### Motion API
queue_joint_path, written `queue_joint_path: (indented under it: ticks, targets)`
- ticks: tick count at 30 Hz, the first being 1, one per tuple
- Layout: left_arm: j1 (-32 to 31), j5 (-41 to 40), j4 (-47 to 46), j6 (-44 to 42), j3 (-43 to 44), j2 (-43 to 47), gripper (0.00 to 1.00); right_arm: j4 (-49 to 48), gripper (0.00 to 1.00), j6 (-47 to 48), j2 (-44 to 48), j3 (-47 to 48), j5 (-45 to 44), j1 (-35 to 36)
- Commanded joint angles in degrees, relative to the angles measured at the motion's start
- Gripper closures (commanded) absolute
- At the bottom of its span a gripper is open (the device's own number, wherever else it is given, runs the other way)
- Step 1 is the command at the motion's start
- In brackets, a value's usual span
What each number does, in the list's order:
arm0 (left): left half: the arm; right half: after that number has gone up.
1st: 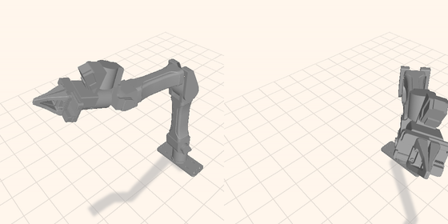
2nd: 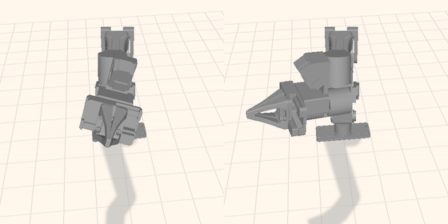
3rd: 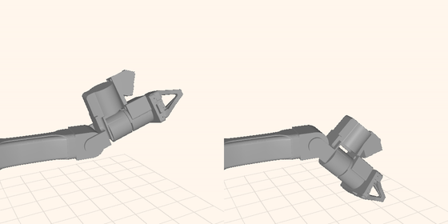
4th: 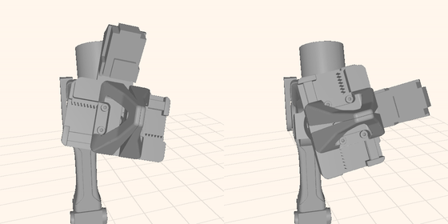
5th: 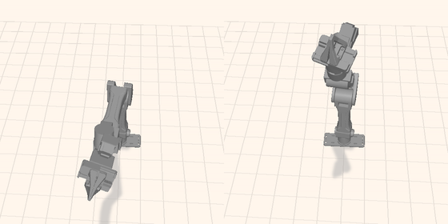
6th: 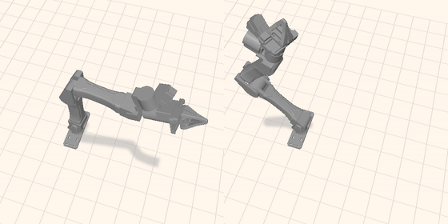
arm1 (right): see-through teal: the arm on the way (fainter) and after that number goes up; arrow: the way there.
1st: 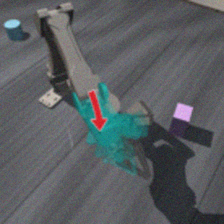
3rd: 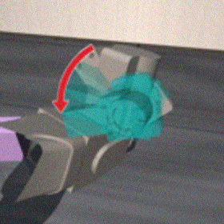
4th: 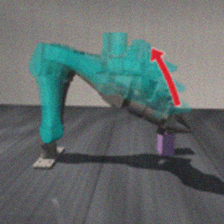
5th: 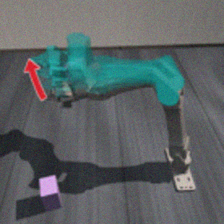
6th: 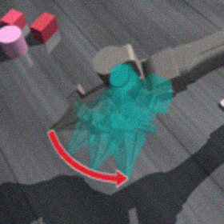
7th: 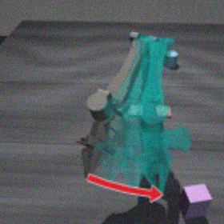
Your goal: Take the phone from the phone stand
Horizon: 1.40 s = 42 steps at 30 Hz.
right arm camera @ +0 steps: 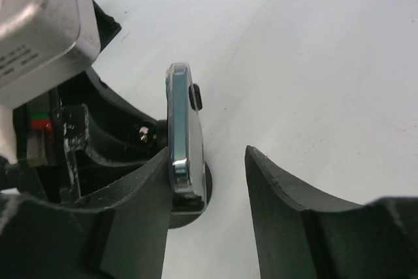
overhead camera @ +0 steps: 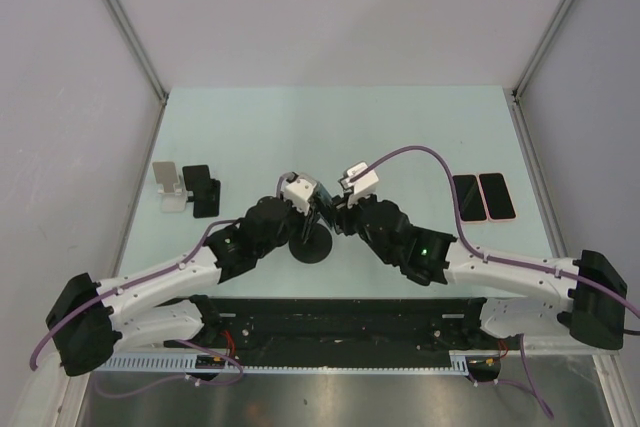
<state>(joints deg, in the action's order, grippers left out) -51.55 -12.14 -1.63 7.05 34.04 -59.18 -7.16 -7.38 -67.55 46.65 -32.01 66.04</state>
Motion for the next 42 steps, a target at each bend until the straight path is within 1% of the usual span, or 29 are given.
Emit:
queue_joint_path:
  ticks: [1, 4, 15, 16, 18, 19, 21, 22, 24, 25, 26, 28, 29, 31, 32, 35, 37, 41, 42]
  targets:
    - [-1.01, -1.83, -3.82, -2.13, 0.50, 1.00, 1.00, -5.58, 0.45, 1.92, -1.61, 3.62, -0.78, -1.44]
    - [-1.18, -1.39, -3.91, -2.30, 0.76, 0.90, 1.00, -4.97, 0.40, 2.37, -2.85, 4.76, 0.63, -1.44]
    - [-1.62, -1.57, -5.22, -2.92, -0.38, 2.93, 0.99, 3.20, 0.41, 0.61, -8.30, 9.42, 2.12, -2.41]
    - [-1.62, -1.66, -5.66, -2.48, -0.64, 3.36, 0.95, 3.46, 0.47, 0.44, -8.39, 9.51, 2.30, -2.41]
    - [-1.62, -2.18, -7.42, -2.04, -1.96, 4.07, 0.83, 3.99, 0.56, -0.01, -8.30, 9.60, 2.74, -2.41]
    - [-1.62, -2.36, -8.12, -1.60, -2.57, 5.03, 0.72, 4.17, 0.67, -0.18, -8.04, 9.51, 2.92, -2.41]
    - [-1.62, -2.27, -10.67, -0.99, -4.77, 6.26, 0.63, 4.52, 0.76, -0.36, -7.78, 9.51, 3.44, -2.41]
    - [-1.62, -2.27, -12.59, -0.81, -5.82, 7.57, 0.57, 4.52, 0.87, -0.44, -7.43, 9.51, 3.71, -2.41]
    - [-1.62, -2.45, -14.80, -0.11, -9.33, 9.07, 0.49, 4.78, 0.95, -0.09, -6.90, 9.51, 4.76, -2.32]
    - [-1.62, -2.36, -17.33, 0.07, -10.48, 10.73, 0.43, 5.05, 1.00, 0.17, -6.46, 9.51, 5.29, -2.23]
    - [-1.62, -2.45, -18.57, 0.24, -12.75, 11.62, 0.39, 5.05, 1.00, 0.52, -6.19, 9.51, 5.64, -2.32]
    - [-1.62, -2.54, -22.43, -0.72, -14.52, 13.20, 0.33, 5.49, 1.00, 1.13, -5.49, 9.51, 6.52, -2.32]
    - [-1.62, -2.45, -23.41, -1.16, -15.31, 13.30, 0.31, 5.58, 1.00, 1.40, -5.23, 9.51, 6.78, -2.32]
    - [-1.54, -1.40, -25.52, -3.09, -15.41, 12.86, 0.26, 6.01, 1.00, 2.28, -4.79, 9.51, 7.57, -2.23]
    - [-1.54, -1.05, -26.14, -3.62, -15.15, 12.34, 0.25, 6.19, 1.00, 2.37, -4.44, 9.51, 8.36, -2.32]
    - [-1.54, 0.10, -28.77, -5.29, -14.88, 10.14, 0.25, 6.63, 1.00, 2.89, -3.73, 9.51, 9.68, -2.32]
    - [-1.54, 0.80, -31.57, -6.17, -15.32, 9.26, 0.29, 6.89, 1.00, 2.89, -3.55, 9.51, 10.30, -2.32]
    - [-1.45, 2.55, -36.77, -6.87, -17.86, 7.68, 0.30, 6.90, 1.00, 3.07, -2.68, 9.51, 11.00, -2.32]
    - [-1.45, 3.08, -38.00, -8.35, -18.39, 7.24, 0.30, 7.24, 1.00, 3.24, -2.33, 9.51, 11.09, -2.32]
